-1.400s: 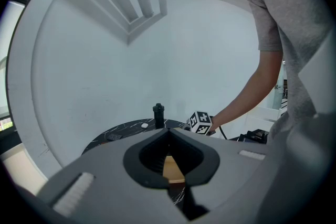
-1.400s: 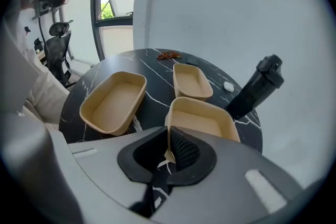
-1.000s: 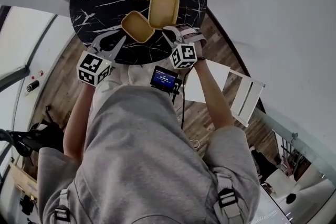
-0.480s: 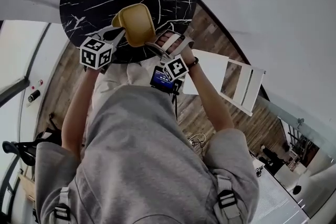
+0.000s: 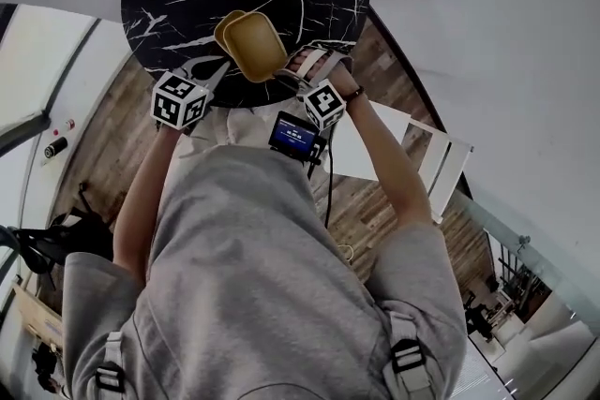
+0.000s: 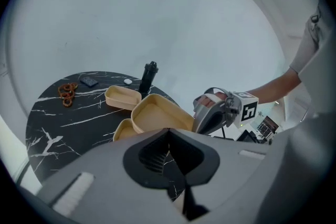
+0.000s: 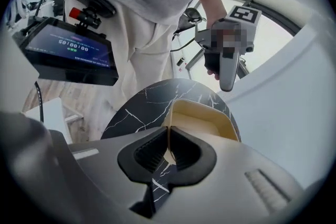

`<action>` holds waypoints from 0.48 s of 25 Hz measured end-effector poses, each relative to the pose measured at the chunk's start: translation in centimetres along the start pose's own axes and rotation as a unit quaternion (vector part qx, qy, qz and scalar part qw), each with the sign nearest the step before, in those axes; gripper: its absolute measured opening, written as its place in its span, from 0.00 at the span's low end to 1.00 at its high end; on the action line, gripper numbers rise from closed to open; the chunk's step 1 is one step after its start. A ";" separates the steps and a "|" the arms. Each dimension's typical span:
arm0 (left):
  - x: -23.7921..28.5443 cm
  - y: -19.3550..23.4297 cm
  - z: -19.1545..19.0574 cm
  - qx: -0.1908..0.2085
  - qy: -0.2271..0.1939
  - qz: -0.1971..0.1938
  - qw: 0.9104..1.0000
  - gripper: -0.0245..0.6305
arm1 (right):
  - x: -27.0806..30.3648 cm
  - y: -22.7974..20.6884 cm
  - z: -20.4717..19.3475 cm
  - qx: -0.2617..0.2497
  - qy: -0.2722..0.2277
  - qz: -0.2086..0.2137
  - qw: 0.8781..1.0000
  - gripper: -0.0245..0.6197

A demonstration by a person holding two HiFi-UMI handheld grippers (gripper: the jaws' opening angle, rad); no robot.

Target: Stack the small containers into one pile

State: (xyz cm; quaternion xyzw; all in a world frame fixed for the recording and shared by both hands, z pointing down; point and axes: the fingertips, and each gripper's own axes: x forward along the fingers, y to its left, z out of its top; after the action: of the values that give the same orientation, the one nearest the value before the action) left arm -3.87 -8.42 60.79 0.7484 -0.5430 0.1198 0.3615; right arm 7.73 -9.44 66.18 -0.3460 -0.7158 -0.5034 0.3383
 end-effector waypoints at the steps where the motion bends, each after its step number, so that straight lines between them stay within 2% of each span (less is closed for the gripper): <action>1: -0.3 0.3 -0.3 -0.006 -0.002 0.006 1.000 0.04 | 0.7 -0.2 -0.2 -0.001 -0.007 0.012 1.000 0.09; 5: -1.8 1.4 -1.1 -0.028 -0.012 0.017 0.999 0.04 | 3.0 -0.9 -0.3 0.009 -0.045 0.066 0.997 0.09; 9: -3.2 2.6 -2.0 -0.044 -0.017 0.023 0.999 0.04 | 4.8 -1.0 -0.4 0.011 -0.058 0.123 0.991 0.10; 12: -3.5 3.1 -2.8 -0.053 -0.015 0.027 0.998 0.04 | 5.5 -0.5 -1.3 0.029 -0.048 0.153 0.987 0.18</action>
State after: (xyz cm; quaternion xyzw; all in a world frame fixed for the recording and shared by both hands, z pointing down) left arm -7.36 -4.40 62.04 0.7149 -0.5744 0.0894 0.3885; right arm 4.51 -9.97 70.85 -0.4653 -0.6842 -0.4077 0.3861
